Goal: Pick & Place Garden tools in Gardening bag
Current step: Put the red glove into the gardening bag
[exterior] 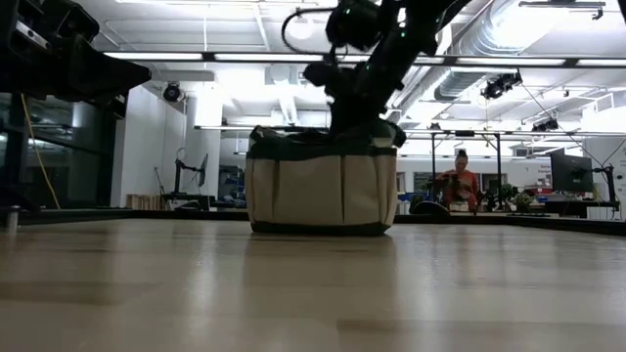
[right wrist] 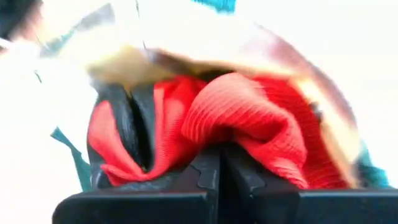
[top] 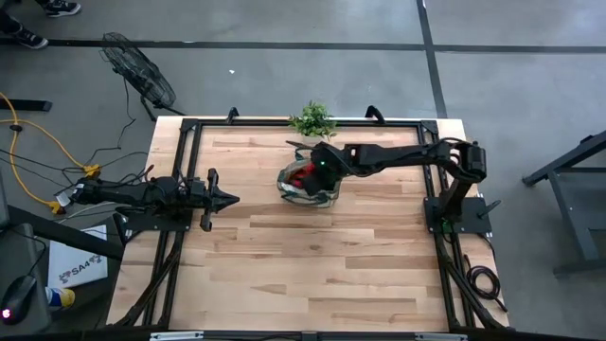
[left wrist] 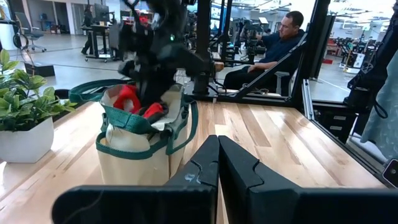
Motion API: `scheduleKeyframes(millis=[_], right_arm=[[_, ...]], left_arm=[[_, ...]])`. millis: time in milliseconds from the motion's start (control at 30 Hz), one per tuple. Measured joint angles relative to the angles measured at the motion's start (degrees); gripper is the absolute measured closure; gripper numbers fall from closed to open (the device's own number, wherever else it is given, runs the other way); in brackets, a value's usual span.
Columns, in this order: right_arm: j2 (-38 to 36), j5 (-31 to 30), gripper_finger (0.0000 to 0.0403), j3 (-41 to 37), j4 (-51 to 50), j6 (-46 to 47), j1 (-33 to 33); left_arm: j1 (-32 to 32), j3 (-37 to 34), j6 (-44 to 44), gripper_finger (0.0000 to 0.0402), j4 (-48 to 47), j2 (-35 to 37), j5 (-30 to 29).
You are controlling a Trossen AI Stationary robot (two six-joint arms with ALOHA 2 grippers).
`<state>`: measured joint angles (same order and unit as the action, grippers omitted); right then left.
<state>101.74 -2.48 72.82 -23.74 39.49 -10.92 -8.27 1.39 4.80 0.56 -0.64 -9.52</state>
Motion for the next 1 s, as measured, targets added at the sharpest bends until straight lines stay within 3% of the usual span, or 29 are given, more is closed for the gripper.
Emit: scheduleKeyframes(millis=[400,733,1000], right_arm=[[-5.91,-5.33,0.0399,0.00,0.76,-1.60,0.05],[-7.46,8.47,0.0398,0.00,7.05,-9.12,2.10],[-7.04,8.54,0.0398,0.00,3.41,-14.20,5.11]], left_arm=[[0.00,-0.02,0.00,0.0402,0.00,0.00,0.02],[0.02,-0.02,0.00,0.0402,-0.01,0.00,0.02],[0.02,-0.01,0.00,0.0402,-0.01,0.00,0.02]])
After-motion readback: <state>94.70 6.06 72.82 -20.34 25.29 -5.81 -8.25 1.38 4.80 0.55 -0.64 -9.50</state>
